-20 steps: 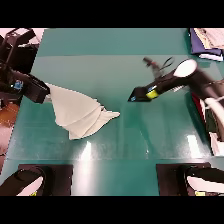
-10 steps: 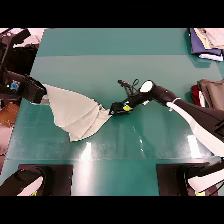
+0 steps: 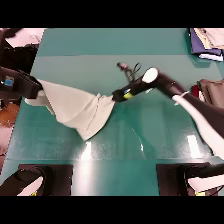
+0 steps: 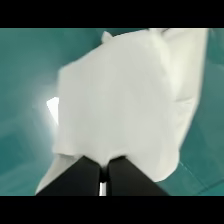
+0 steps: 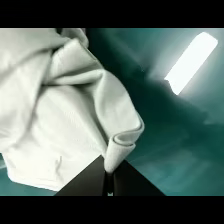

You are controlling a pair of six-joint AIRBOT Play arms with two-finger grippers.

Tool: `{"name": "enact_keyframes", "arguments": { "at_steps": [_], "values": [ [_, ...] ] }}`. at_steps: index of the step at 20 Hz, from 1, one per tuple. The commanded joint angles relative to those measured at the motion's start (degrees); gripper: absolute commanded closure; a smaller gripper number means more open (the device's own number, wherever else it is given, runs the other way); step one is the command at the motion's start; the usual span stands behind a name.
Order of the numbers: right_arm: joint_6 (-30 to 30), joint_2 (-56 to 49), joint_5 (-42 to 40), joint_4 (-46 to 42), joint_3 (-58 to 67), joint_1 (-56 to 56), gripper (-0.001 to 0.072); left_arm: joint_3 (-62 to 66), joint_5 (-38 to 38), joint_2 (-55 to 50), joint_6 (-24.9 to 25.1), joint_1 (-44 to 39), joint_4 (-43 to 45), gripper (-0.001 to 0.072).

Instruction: Fold the shirts.

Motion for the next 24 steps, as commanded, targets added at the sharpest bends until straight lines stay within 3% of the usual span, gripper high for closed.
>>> {"name": "enact_keyframes", "arguments": {
  "at_steps": [1, 4, 8, 14, 16, 21, 24],
  "values": [
    [2.21, 10.91, 9.31, -16.57, 5.46, -6.93, 0.0699, 7.65, 0.52, 0.04, -0.83, 0.04, 4.85, 0.0684],
    [2.21, 21.27, 15.15, -21.0, 11.93, -15.5, 0.0699, 13.94, 0.94, 0.04, -0.68, 0.02, 4.66, 0.0684],
    [2.23, 30.32, 15.45, -20.85, 21.07, -24.39, 0.07, 14.62, 1.73, 0.07, -0.31, 0.02, 4.66, 0.0684],
    [2.51, 38.77, 15.82, -20.63, 27.08, -33.29, 0.07, 18.51, 3.54, -0.15, -1.14, 0.02, -0.39, 0.0684],
    [3.61, 39.12, 19.26, -20.24, 26.69, -33.62, 0.07, 16.04, 3.56, -0.98, -1.11, 0.02, -0.31, 0.0684],
    [5.03, 39.1, 25.97, -18.75, 10.67, -26.93, 0.0699, -4.17, 7.93, -5.25, -1.11, 0.02, -0.33, 0.0684],
    [5.92, 39.1, 23.32, -18.8, -2.95, -19.1, 0.0699, -16.5, 13.73, -11.08, -1.09, 0.04, -0.2, 0.0684]
  ]
}}
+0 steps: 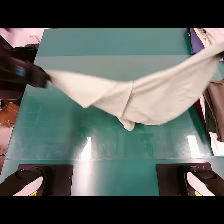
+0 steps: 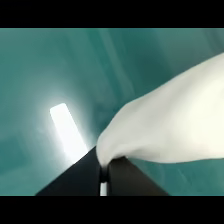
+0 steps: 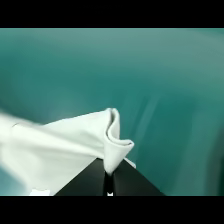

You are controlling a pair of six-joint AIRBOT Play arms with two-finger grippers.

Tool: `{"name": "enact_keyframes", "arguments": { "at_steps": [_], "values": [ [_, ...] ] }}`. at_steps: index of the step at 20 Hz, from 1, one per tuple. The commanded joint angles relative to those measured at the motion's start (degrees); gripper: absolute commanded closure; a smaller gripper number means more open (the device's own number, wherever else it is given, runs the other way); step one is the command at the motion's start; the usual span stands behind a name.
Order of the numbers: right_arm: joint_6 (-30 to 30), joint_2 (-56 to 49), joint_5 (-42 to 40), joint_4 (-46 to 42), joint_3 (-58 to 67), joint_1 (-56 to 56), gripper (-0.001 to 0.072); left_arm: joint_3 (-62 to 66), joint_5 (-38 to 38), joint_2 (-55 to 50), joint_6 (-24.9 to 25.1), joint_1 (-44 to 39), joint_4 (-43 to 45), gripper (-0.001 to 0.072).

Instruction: Fold the shirts.

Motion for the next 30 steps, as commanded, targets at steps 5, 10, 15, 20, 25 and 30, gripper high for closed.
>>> {"name": "enact_keyframes", "arguments": {
  "at_steps": [5, 10, 15, 20, 25, 30],
  "values": [
    [4.13, 0.2, -10.25, 0.46, -24.28, 12.37, 0.0699, -9.92, 8.96, -15.78, -1.99, 5.53, -0.46, 0.0683],
    [4.94, 0.22, -11.28, 0.5, -25.42, 10.08, 0.0699, -1.25, 5.05, -16.09, -2.75, 10.88, -0.85, 0.008],
    [4.96, 0.26, -11.21, 0.52, -25.42, 7.76, 0.0698, 1.84, -1.53, -15.39, 0.5, 10.19, -19.08, 0.008],
    [4.96, 0.26, -11.19, 0.52, -25.42, 7.76, 0.0698, -8.02, 5.92, -15.28, 0.79, -0.42, -19.76, 0.008],
    [4.96, 0.26, -11.19, 0.52, -25.44, 7.76, 0.0697, -16.85, 14.64, -15.28, -8.92, -12.9, -4.07, 0.0079],
    [4.96, 0.26, -11.1, 0.55, -25.44, 7.76, 0.0697, -22.32, 17.53, -15.56, -13.33, -16.35, 2.89, 0.0079]
  ]
}}
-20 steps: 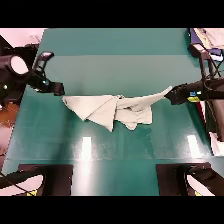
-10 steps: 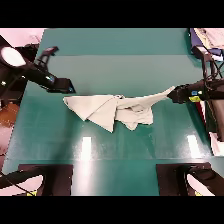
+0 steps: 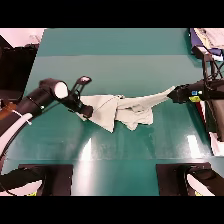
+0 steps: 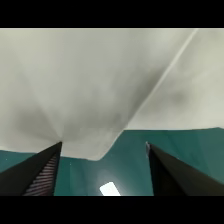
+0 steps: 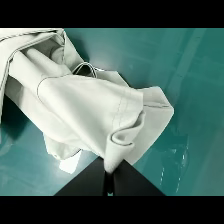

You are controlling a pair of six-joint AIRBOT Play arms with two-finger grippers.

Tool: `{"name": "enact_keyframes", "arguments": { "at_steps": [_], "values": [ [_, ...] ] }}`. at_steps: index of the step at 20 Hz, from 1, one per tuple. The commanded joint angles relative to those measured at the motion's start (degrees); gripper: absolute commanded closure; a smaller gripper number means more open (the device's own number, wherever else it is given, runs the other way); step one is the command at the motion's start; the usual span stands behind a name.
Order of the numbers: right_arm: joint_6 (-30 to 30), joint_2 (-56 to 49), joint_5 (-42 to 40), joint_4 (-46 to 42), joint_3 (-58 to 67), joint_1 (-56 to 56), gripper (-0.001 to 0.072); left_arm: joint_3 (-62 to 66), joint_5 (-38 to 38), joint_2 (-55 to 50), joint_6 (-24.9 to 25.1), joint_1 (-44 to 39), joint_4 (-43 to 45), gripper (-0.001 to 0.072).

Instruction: Fold the shirts.

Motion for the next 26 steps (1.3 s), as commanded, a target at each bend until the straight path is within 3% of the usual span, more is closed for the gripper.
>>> {"name": "enact_keyframes", "arguments": {
  "at_steps": [1, 5, 6, 8, 9, 11, 14, 18, 19, 20, 21, 26],
  "values": [
    [0.04, 0.04, 0.09, 0.04, -0.02, -0.04, 0.0697, -3.02, 2.71, -0.11, -5.35, -2.08, 7.15, 0.008],
    [0.02, 0.04, 0.98, 0.07, -0.02, -0.04, 0.0697, -3.02, 4.33, -0.11, -7.67, -2.08, 11.72, 0.0081],
    [0.02, 0.07, 1.25, 0.07, -0.02, -0.04, 0.0697, -3.02, 4.87, -0.11, -7.69, -2.08, 11.72, 0.0126],
    [0.02, 0.13, 1.64, 0.04, -0.02, -0.04, 0.0697, -3.02, 5.75, -0.09, -7.61, -2.08, 11.69, 0.0632],
    [0.02, 0.35, 1.99, 0.04, -0.02, -0.04, 0.0697, -3.02, 6.27, -0.09, -7.61, -2.05, 11.72, 0.0684],
    [0.02, 1.6, 5.11, -0.07, -0.09, -0.04, 0.0697, -2.27, 5.01, 0.09, -7.63, -2.05, 13.92, 0.0684],
    [0.09, 7.76, 13.4, 0.17, -5.01, 0.13, 0.0697, 3.72, -0.48, 1.84, -7.63, -2.05, 24.24, 0.0684],
    [0.04, 18.1, 18.91, 7.74, -16.94, 0.07, 0.0692, 13.7, -1.03, 4.96, -6.21, -1.46, 30.42, 0.0684],
    [0.02, 20.06, 18.75, 9.51, -18.91, 0.07, 0.0579, 15.85, -1.36, 4.96, -4.98, -1.46, 31.23, 0.0684],
    [0.07, 21.75, 18.29, 10.71, -20.48, 0.07, 0.0277, 17.29, -1.46, 4.96, -4.07, -1.46, 31.71, 0.0683],
    [0.09, 23.15, 17.59, 10.86, -21.11, 0.07, 0.0182, 18.38, -1.38, 4.96, -3.3, -1.46, 32.09, 0.0684],
    [0.46, 21.55, 10.25, 10.32, -17.88, -0.17, 0.0186, 19.02, -2.25, 4.94, -2.23, -1.46, 31.76, 0.0683]
  ]
}}
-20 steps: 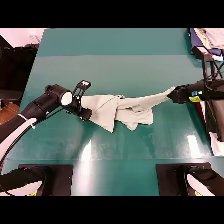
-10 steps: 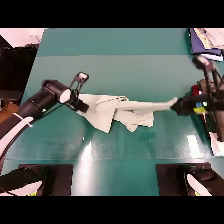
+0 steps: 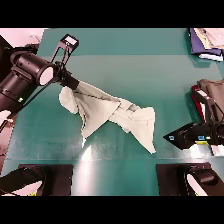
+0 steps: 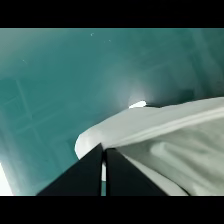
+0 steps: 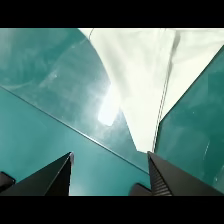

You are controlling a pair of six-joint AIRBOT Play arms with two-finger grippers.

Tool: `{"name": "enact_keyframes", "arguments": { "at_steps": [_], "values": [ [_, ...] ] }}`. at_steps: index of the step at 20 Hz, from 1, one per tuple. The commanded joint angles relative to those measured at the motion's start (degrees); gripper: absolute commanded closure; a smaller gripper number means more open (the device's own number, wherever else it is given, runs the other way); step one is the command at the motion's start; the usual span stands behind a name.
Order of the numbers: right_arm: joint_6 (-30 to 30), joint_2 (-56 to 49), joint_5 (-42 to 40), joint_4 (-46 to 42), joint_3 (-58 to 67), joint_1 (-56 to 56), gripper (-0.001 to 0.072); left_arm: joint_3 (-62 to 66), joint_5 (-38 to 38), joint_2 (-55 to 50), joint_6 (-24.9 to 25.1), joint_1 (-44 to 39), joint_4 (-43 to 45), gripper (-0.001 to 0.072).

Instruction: Fold the shirts.

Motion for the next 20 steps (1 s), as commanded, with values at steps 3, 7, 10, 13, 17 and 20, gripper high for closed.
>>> {"name": "enact_keyframes", "arguments": {
  "at_steps": [3, 7, 10, 13, 17, 20],
  "values": [
    [-3.54, -11.74, -13.27, 0.9, 2.67, -0.15, 0.0253, 1.09, -0.74, 0.13, 0.85, 0.04, -1.79, 0.0683],
    [-10.45, -27.56, -27.69, 2.03, 6.1, 0.15, 0.0278, 1.09, -0.76, 0.11, 0.81, 0.04, -4.39, 0.0683],
    [-17.59, -39.54, -28.28, 5.2, 11.02, 3.63, 0.0277, 1.09, -0.79, 0.09, 0.68, 0.04, -4.37, 0.0683],
    [-19.47, -48.96, -28.89, 4.94, 15.91, 6.88, 0.0277, 1.09, -0.94, 0.09, 0.68, 0.04, -4.37, 0.0683],
    [-20.0, -57.13, -28.13, 4.98, 21.31, 9.51, 0.0277, 1.09, -2.14, 0.09, 0.68, 0.04, -4.35, 0.0683],
    [-20.2, -60.96, -27.52, 4.98, 24.22, 11.19, 0.0284, 1.09, -2.78, 0.09, 0.68, 0.04, -4.37, 0.0683]
  ]
}}
